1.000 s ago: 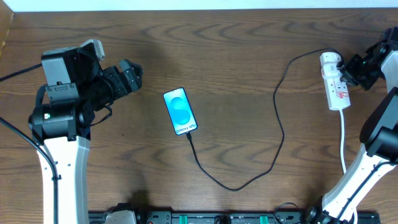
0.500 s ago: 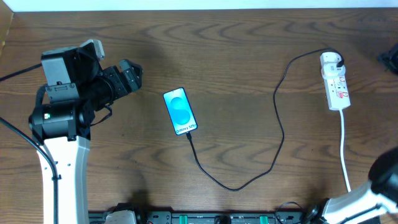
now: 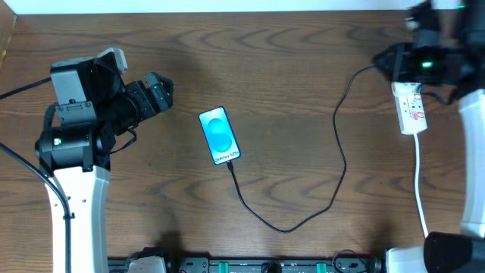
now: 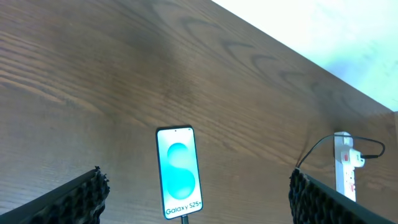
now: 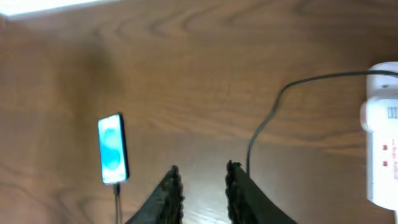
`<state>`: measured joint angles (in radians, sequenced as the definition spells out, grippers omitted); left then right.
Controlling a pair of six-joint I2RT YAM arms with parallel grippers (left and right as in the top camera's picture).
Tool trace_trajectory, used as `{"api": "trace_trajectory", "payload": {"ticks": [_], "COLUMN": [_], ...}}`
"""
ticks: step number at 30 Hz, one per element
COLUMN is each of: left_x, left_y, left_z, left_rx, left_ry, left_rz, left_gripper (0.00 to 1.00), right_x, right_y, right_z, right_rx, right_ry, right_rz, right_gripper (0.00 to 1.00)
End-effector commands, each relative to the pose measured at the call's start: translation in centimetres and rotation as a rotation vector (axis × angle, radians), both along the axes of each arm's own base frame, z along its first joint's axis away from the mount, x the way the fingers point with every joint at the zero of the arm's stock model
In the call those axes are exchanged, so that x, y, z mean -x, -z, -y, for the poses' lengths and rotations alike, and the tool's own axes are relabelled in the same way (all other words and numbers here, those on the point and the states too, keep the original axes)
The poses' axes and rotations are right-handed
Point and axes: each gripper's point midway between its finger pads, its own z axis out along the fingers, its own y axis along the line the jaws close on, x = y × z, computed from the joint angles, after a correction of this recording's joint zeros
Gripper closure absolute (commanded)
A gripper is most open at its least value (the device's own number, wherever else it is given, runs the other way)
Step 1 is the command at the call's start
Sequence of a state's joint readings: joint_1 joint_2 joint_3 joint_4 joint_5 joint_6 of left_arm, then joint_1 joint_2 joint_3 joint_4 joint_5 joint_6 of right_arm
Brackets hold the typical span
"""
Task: Plug charger to phone and switch on socket
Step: 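Lift the right gripper off the power strip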
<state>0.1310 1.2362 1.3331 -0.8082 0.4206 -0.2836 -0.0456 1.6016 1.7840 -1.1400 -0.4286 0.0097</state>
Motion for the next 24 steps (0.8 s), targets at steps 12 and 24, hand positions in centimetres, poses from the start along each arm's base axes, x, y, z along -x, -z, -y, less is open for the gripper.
{"api": "trace_trajectory", "payload": {"ticks": [12,24], "left_x": [0.0,0.0], "left_y": [-0.5,-0.5], "left_z": [0.0,0.0], "left_rx": [-0.002,-0.002], "left_ry": [0.010,0.010], "left_rz": [0.012,0.012], "left_gripper": [0.05,0.06], "right_x": [1.6,1.6], "right_y": [1.6,1.6], "right_z": [-3.0,-3.0], "right_rx": [0.183,0.183], "right_ry": [-0.071,-0.071], "right_rz": [-0.040,-0.040], "right_gripper": [0.01,0.01]}}
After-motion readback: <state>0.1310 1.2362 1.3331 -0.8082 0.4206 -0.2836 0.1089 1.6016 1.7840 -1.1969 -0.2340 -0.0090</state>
